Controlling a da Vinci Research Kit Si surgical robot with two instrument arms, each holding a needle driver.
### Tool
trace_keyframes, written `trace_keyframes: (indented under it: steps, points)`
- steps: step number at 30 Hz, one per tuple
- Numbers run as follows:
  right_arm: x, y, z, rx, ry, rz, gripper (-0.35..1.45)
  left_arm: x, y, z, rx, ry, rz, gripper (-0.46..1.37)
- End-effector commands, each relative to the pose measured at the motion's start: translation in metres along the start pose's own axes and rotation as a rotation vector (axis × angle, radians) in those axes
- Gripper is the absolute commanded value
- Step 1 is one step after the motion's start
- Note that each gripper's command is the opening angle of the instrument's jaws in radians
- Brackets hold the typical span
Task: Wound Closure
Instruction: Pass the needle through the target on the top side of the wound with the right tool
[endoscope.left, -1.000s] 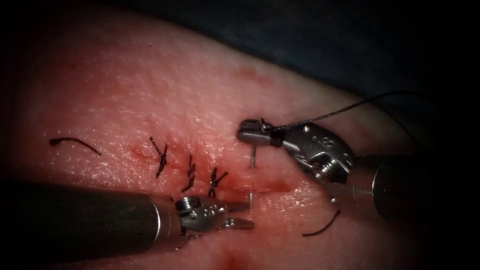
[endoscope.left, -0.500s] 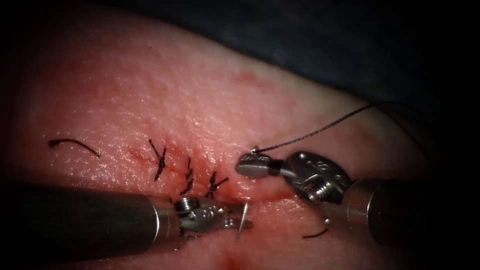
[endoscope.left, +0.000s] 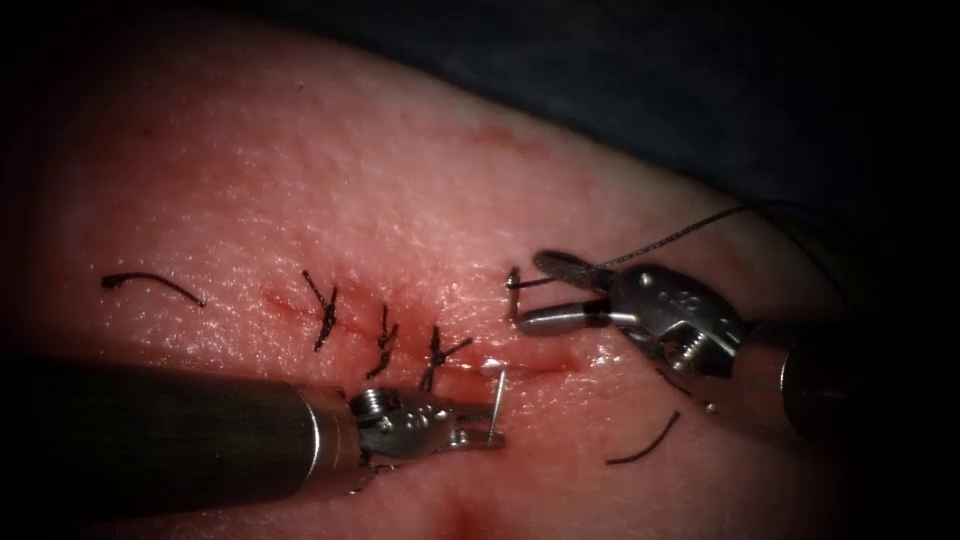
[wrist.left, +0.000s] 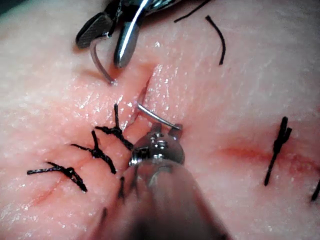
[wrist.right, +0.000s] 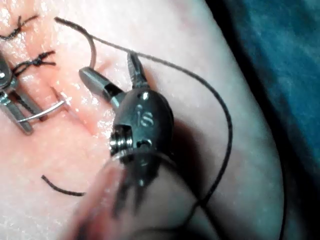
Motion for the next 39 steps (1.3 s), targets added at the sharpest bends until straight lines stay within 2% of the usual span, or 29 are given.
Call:
trace_keyframes:
  steps: [1,4,7,10,18,23,25,26,27,29,36,39]
  points:
    - [0.0005,0.0001,-0.0001,0.005,0.026,-0.022,1.29,0.0,0.0,0.0,-0.004,0.0,0.0,0.0]
    - [0.0024,-0.0004,0.0001,0.044,0.076,-0.071,1.2,0.0,0.0,0.0,-0.004,0.0,0.0,-0.01]
    - [0.0032,-0.0012,0.0005,0.067,0.078,-0.111,1.12,0.0,0.0,0.0,-0.004,0.0,0.0,-0.01]
    - [0.0032,-0.0018,0.0012,0.073,0.081,-0.147,1.12,0.0,0.0,0.0,-0.004,0.0,0.0,-0.01]
    - [0.0028,-0.0016,0.0016,0.081,0.046,-0.198,1.1,-0.0001,0.0,-0.0001,-0.005,0.0,0.0,-0.02]
    - [0.0031,-0.0015,0.0021,0.073,0.044,-0.208,0.94,0.0,0.0,0.0,-0.005,0.0,0.0,-0.04]
    - [0.003,-0.0015,0.0023,0.072,0.045,-0.209,0.79,-0.0001,0.0,0.0,-0.005,0.0,0.0,-0.04]
    - [0.0028,-0.0015,0.0024,0.074,0.046,-0.21,0.52,-0.0001,0.0,0.0,-0.005,0.0,0.0,-0.04]
    - [0.0028,-0.0016,0.0024,0.081,0.043,-0.211,0.34,-0.0001,0.0,0.0,-0.005,0.0,0.0,-0.04]
    - [0.0027,-0.0017,0.0025,0.102,0.037,-0.211,-0.34,0.0,0.0,0.0,-0.005,0.0,0.0,-0.04]
    - [0.0012,-0.0027,0.0031,0.163,-0.012,-0.23,-0.35,-0.0001,0.0,-0.0001,-0.005,0.0,0.0,-0.06]
    - [0.0009,-0.0029,0.0033,0.164,-0.026,-0.186,-0.35,-0.0001,0.0,-0.0001,-0.005,0.0,0.001,-0.06]
